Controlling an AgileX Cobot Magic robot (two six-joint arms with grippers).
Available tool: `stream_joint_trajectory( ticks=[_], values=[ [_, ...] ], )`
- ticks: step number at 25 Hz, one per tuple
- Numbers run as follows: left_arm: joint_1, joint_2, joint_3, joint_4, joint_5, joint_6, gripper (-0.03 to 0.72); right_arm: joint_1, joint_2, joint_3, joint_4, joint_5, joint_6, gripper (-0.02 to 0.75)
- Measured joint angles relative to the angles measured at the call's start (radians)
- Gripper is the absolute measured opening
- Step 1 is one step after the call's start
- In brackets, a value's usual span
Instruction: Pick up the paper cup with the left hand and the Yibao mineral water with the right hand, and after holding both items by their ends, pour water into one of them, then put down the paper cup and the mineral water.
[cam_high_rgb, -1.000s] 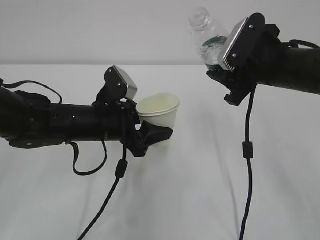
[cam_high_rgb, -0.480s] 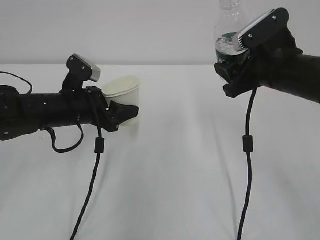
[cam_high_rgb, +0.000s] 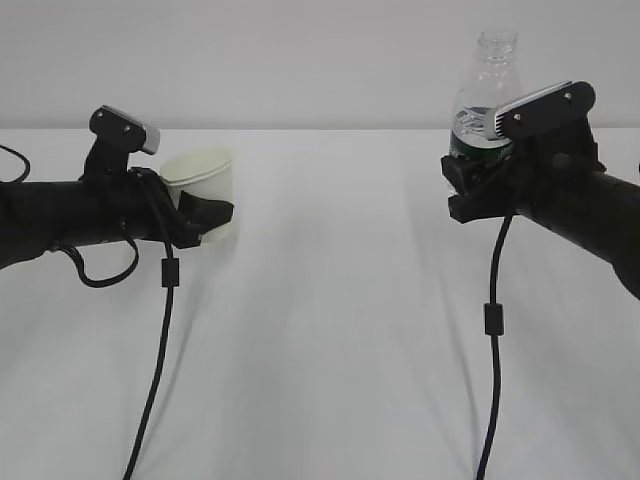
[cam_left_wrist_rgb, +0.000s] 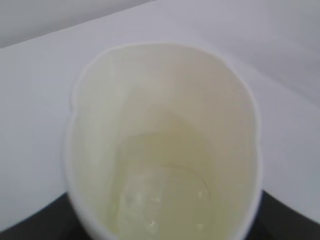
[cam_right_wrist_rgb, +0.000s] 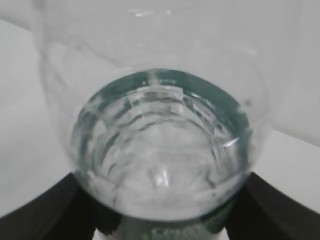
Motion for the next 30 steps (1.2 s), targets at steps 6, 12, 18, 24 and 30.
stream_joint_trajectory(
  ticks=[6, 12, 18, 24, 30],
  values=[
    [0.022, 0.0, 0.0, -0.157, 0.009, 0.098, 0.421, 0.0, 0.068, 0.002, 0.071, -0.081, -0.004, 0.507],
    [0.028, 0.026, 0.046, -0.379, -0.028, 0.268, 0.421, 0.0, 0.125, 0.002, 0.123, -0.147, -0.016, 0.507],
    [0.028, 0.097, 0.091, -0.527, -0.152, 0.37, 0.421, 0.0, 0.179, 0.002, 0.162, -0.185, -0.018, 0.507],
    [0.028, 0.147, 0.098, -0.598, -0.261, 0.432, 0.421, 0.0, 0.247, -0.002, 0.199, -0.225, -0.023, 0.507],
    [0.028, 0.172, 0.098, -0.64, -0.294, 0.466, 0.42, 0.0, 0.301, -0.002, 0.25, -0.25, -0.023, 0.507]
  ],
)
